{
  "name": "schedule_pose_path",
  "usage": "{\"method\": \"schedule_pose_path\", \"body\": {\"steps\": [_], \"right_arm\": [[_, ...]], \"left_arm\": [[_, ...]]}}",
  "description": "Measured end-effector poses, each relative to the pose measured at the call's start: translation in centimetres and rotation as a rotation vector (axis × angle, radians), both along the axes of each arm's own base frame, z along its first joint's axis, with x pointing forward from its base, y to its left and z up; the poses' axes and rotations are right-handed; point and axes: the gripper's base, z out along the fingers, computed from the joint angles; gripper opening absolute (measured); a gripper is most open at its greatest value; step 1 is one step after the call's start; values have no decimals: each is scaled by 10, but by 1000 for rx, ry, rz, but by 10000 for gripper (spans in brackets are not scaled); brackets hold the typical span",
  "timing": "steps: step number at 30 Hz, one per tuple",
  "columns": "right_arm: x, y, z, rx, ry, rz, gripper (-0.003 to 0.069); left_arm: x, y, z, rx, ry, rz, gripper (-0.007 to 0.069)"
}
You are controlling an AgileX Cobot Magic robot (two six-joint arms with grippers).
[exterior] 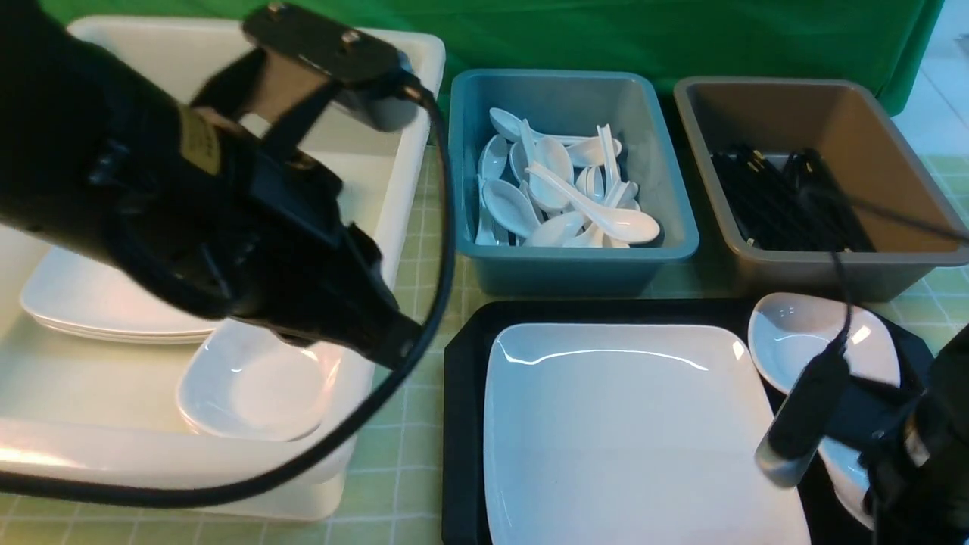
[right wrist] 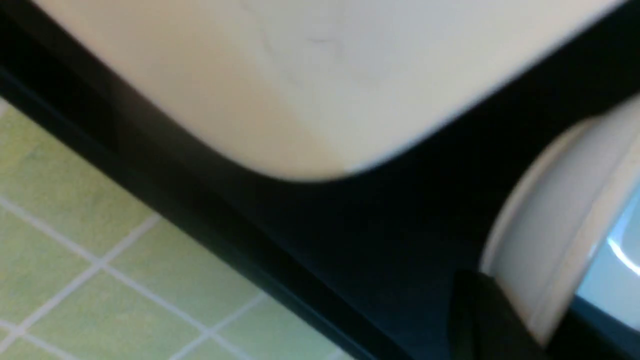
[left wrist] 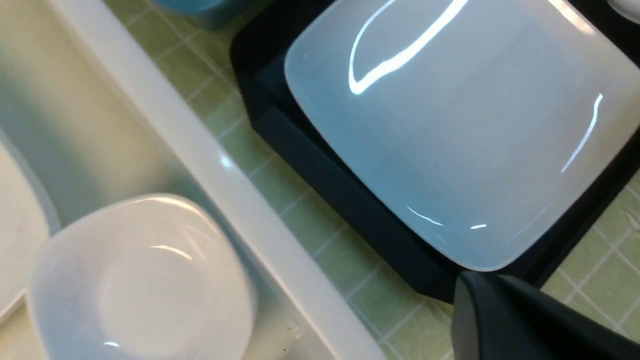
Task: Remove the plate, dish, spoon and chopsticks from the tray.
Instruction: Use the right arm to grab a small plate from the dinner plate, then use the right arm to put the small plate into the large storage box on the left
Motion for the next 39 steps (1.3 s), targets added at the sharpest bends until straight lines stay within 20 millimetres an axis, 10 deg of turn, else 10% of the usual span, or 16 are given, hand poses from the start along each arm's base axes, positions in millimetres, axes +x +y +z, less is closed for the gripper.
{"method": "schedule_pose_path", "body": {"steps": [9, 18, 29, 39], "right_arm": [[-13, 9, 149, 398, -335, -85, 23], [19, 73, 199, 706, -268, 127, 23], [53, 264, 171, 787, -111, 470, 22], [69, 335, 95, 750, -43, 477, 94]], "left_arm": [[15, 41, 11, -33, -55, 225, -17], [38, 124, 11, -63, -33, 582, -17], [-1, 171, 1, -173, 16, 725, -17], [-32, 166, -8, -166, -25, 731, -17]]}}
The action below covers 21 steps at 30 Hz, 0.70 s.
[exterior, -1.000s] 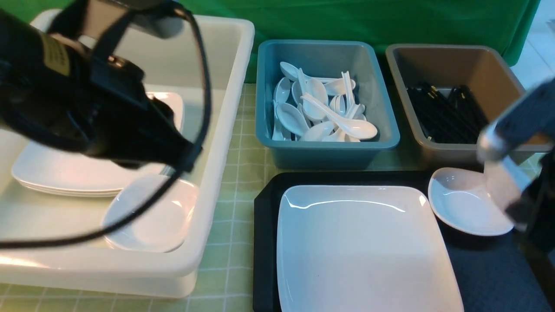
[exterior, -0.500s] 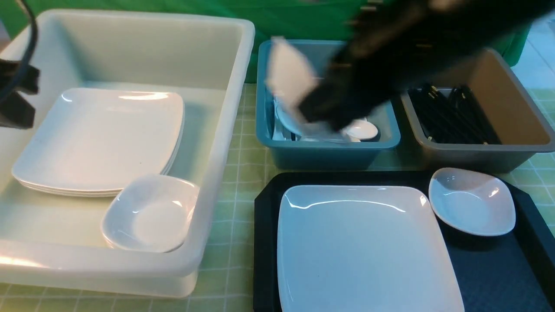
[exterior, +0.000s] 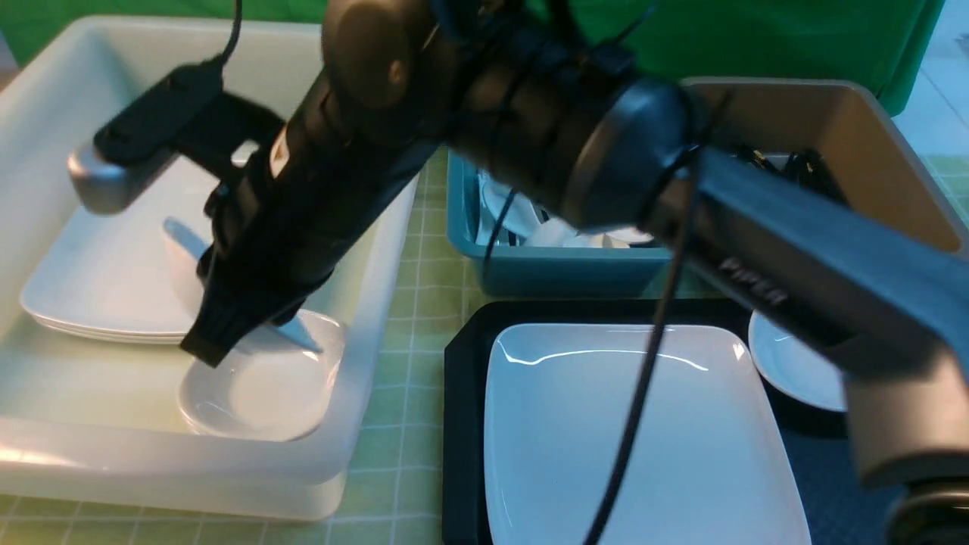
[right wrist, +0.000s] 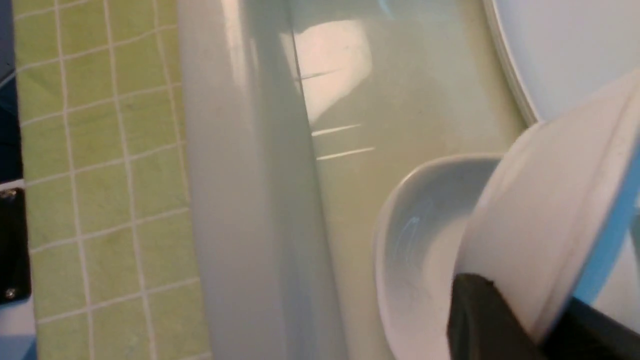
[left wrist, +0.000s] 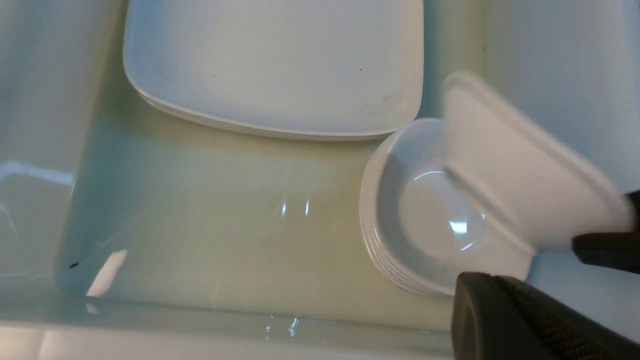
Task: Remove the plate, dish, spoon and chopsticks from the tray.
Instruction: Use the right arm to put the small plate into the large storage box on the left, then use the right arm to grab a small plate from the dinner plate
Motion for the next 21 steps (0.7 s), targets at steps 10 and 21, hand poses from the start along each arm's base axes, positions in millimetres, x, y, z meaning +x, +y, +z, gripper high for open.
{"method": "schedule_pose_path", "body": {"steps": [10, 21], "right_arm": [[4, -1, -17, -97, 6, -7, 430], [21, -127, 104, -222, -362, -375, 29]], "left_arm": [[-1, 0, 0, 1, -3, 0, -17], [1, -31, 3, -61, -41, -219, -17]]}}
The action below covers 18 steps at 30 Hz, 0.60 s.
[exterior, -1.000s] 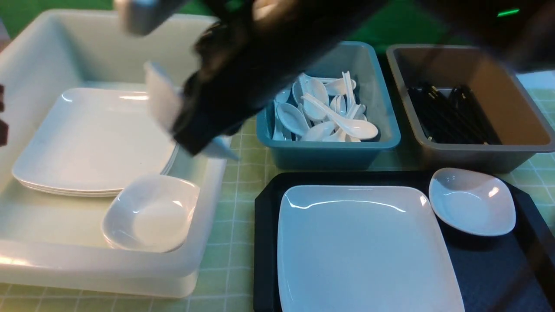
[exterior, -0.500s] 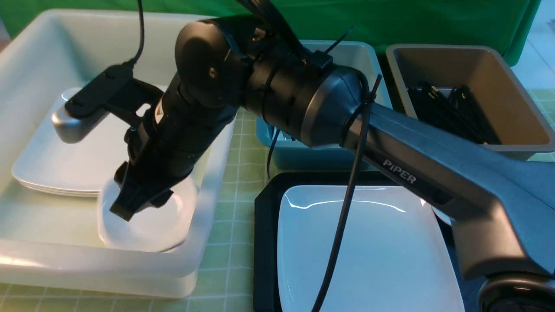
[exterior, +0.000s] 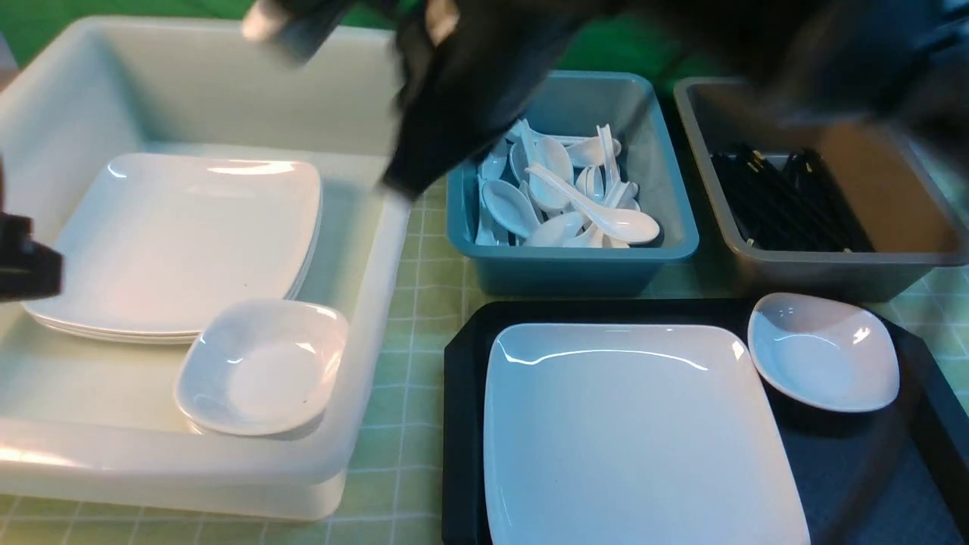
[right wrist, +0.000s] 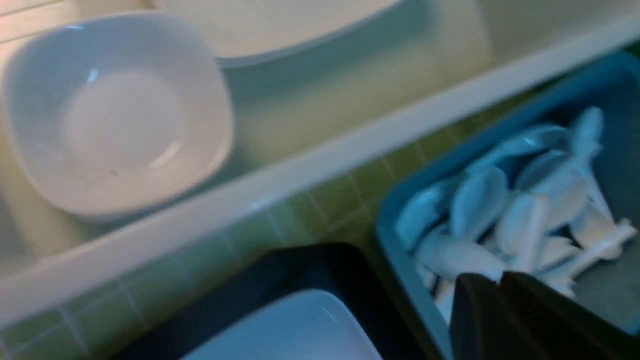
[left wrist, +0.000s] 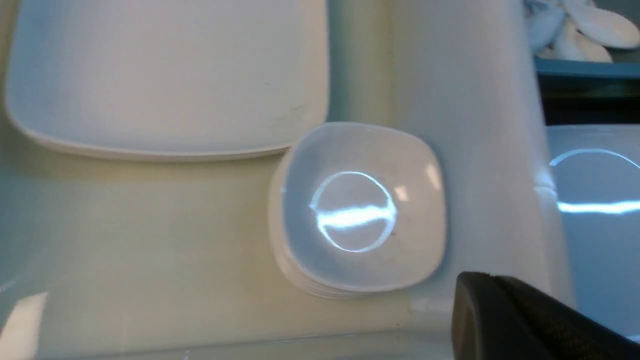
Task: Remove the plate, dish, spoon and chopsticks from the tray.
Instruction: Use the right arm to grab a small plate from the dinner plate
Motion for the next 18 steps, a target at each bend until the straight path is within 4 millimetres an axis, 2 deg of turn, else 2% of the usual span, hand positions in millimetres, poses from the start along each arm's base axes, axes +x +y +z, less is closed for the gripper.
{"method": "schedule_pose_path", "body": {"steps": [1, 2, 3, 5, 6, 7, 9, 10, 11, 13, 15, 16, 18], "right_arm": [[3, -18, 5, -1, -3, -37, 21], [4, -27, 7, -2, -4, -56, 19], [9, -61, 9, -18, 5, -133, 19], [11, -114, -3, -68, 57, -261, 56], [11, -122, -7, -78, 69, -279, 62], [8, -148, -26, -126, 129, -338, 123], [3, -178, -48, -167, 189, -402, 229], [1, -187, -60, -184, 214, -419, 274], [0, -189, -67, -196, 228, -419, 286], [-6, -209, -107, -247, 296, -433, 420], [-9, -213, -131, -268, 325, -420, 468], [-10, -214, -137, -272, 331, -415, 476], [-13, -213, -164, -268, 334, -385, 501]], "left_arm": [[0, -4, 0, 0, -1, -28, -17], [-1, -8, 0, 1, -1, -56, -17], [-2, -18, 0, 6, -4, -121, -17], [-6, -33, 0, 6, -5, -220, -17], [-6, -34, 0, 6, -5, -227, -17], [-8, -43, 1, 5, -12, -279, -17], [-10, -50, 1, 4, -26, -324, -17], [-11, -55, 2, 3, -37, -348, -17], [-12, -56, 2, 2, -39, -358, -17], [-12, -67, 3, -4, -63, -413, -17], [-11, -73, 1, -5, -58, -442, -17], [-10, -75, 0, -5, -57, -448, -17], [-6, -82, -4, -1, -32, -481, -17]]}}
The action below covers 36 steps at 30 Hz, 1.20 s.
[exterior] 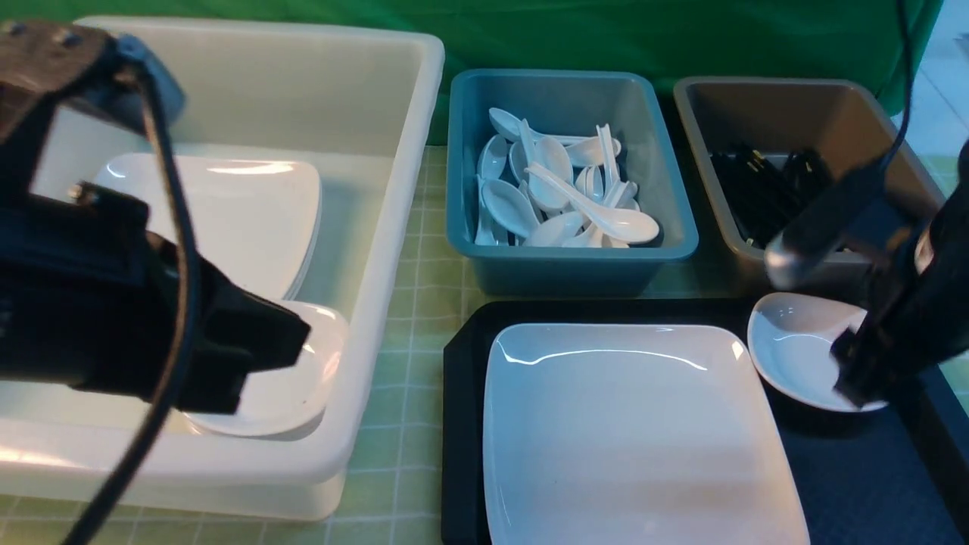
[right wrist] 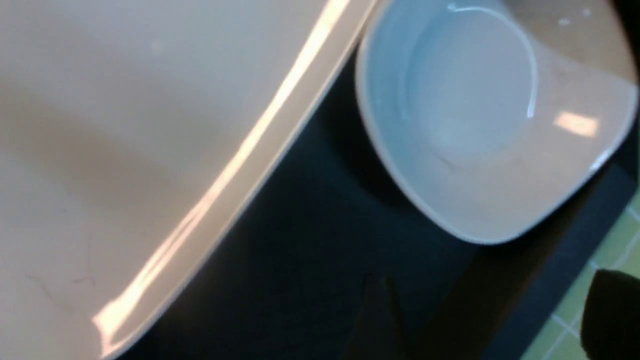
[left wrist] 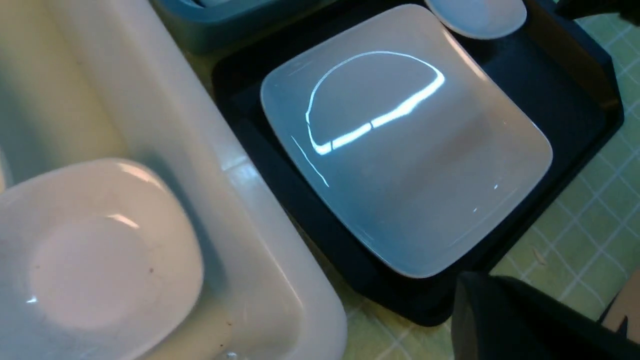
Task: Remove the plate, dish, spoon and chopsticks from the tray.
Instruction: Use the right arm to grab a small plate from the dinner plate
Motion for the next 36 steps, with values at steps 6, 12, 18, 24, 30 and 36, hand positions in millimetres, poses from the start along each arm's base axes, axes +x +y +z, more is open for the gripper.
{"method": "schedule_pose_path", "body": {"steps": [6, 12, 18, 24, 30, 36], "right_arm": [[5, 4, -32, 1, -3, 84, 510], [16, 6, -59, -63, 48, 153, 512], [25, 7, -76, -88, 40, 181, 452], [27, 8, -84, -104, 60, 204, 198], [24, 5, -69, -121, 66, 196, 74], [3, 5, -22, -97, -16, 173, 31]], "left_arm": [[12, -6, -11, 33, 45, -10, -17], [14, -7, -12, 38, 47, -10, -17], [14, -6, -12, 44, 45, -10, -17], [14, -6, -12, 45, 45, -11, -17], [14, -6, -13, 48, 49, -13, -17], [14, -6, -12, 45, 44, -10, -17]]}}
